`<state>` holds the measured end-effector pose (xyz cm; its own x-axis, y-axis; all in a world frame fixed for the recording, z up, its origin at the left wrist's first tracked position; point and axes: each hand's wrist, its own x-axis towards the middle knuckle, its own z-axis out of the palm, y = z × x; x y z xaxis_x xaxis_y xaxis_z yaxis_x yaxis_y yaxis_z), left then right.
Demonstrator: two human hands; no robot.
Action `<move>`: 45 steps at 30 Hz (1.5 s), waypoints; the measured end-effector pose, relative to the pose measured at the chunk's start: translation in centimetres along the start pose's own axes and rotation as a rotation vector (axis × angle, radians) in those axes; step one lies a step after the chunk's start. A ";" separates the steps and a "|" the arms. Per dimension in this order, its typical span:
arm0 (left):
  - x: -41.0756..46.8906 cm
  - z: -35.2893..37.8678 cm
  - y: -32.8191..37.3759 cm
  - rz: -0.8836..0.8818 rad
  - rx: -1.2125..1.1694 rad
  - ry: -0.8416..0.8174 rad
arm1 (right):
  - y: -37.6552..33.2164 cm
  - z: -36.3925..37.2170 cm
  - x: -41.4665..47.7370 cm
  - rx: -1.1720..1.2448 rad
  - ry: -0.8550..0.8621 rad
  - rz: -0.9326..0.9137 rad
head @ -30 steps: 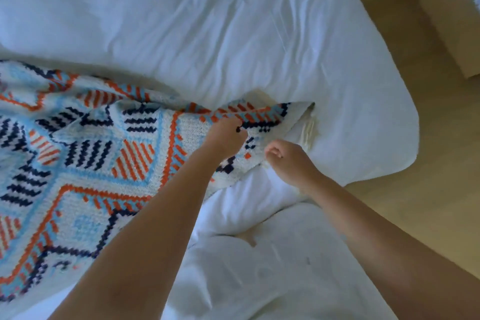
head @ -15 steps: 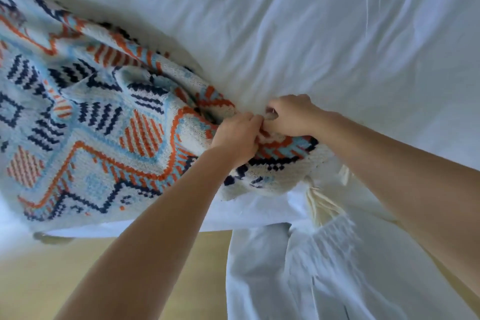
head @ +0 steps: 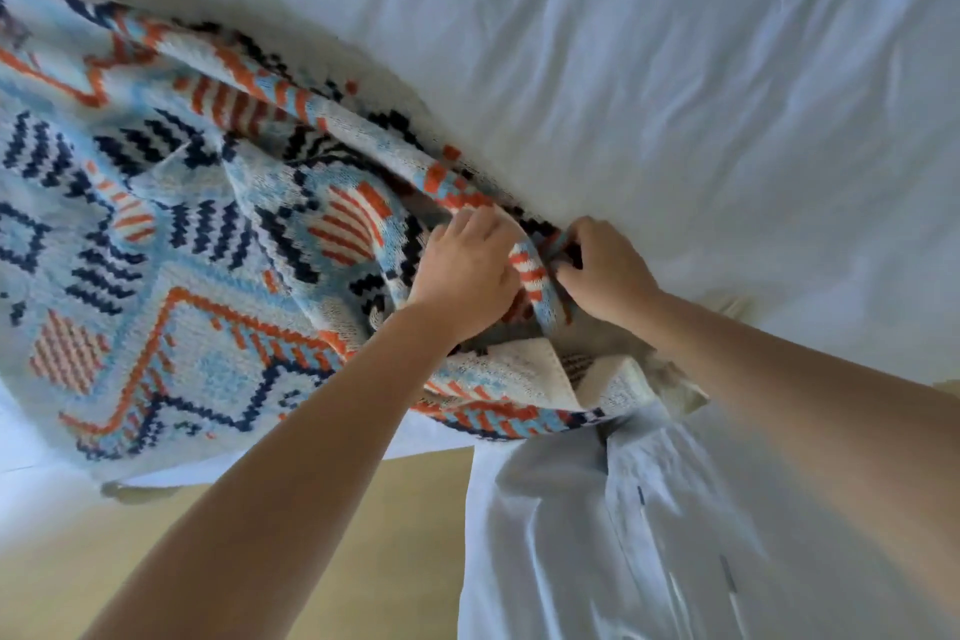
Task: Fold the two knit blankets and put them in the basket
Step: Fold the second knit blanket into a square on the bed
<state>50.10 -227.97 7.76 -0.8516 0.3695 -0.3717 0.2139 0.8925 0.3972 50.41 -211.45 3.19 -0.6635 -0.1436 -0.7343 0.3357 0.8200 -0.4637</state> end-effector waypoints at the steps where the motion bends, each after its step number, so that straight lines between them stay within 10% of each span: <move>1: 1.3 0.0 0.1 0.031 0.033 0.076 | -0.3 0.3 -0.1 0.054 -0.099 0.056; 3: 3.7 -0.3 0.1 0.019 0.102 -0.052 | -1.2 0.3 -0.6 0.126 -0.120 0.093; 7: 5.8 -0.9 -0.1 0.098 0.311 -0.371 | -2.5 -1.8 -1.9 -0.015 0.371 -0.045; 9: 5.3 -1.9 -0.5 0.096 0.254 -0.270 | -2.3 -2.7 -2.3 -0.055 0.454 -0.098; 15: 3.2 -2.6 -2.4 0.056 0.136 -0.190 | 0.4 -3.9 -2.4 0.056 0.001 0.098; 25: 18.1 -9.1 3.5 -0.002 -0.143 0.099 | -0.3 -17.6 3.7 0.269 0.440 0.054; 34: 34.6 -15.2 4.7 -0.188 -0.178 0.679 | -4.1 -34.1 16.3 -0.004 0.913 -0.293; 38: 40.7 -12.3 1.1 -0.304 -0.082 0.465 | -3.3 -33.7 25.1 -0.300 0.961 -0.327; 41: 41.9 -9.4 -1.0 -0.327 0.029 0.233 | -1.8 -32.1 28.3 -0.436 0.694 -0.160; 45: 44.1 -10.7 -0.7 -0.187 0.175 0.179 | -1.7 -32.8 29.4 -0.224 0.758 -0.262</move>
<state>7.25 -215.07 0.07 -0.9514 0.1574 -0.2647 0.1118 0.9774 0.1793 8.34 -198.92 -1.34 -0.9989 0.0013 -0.0463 0.0199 0.9144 -0.4043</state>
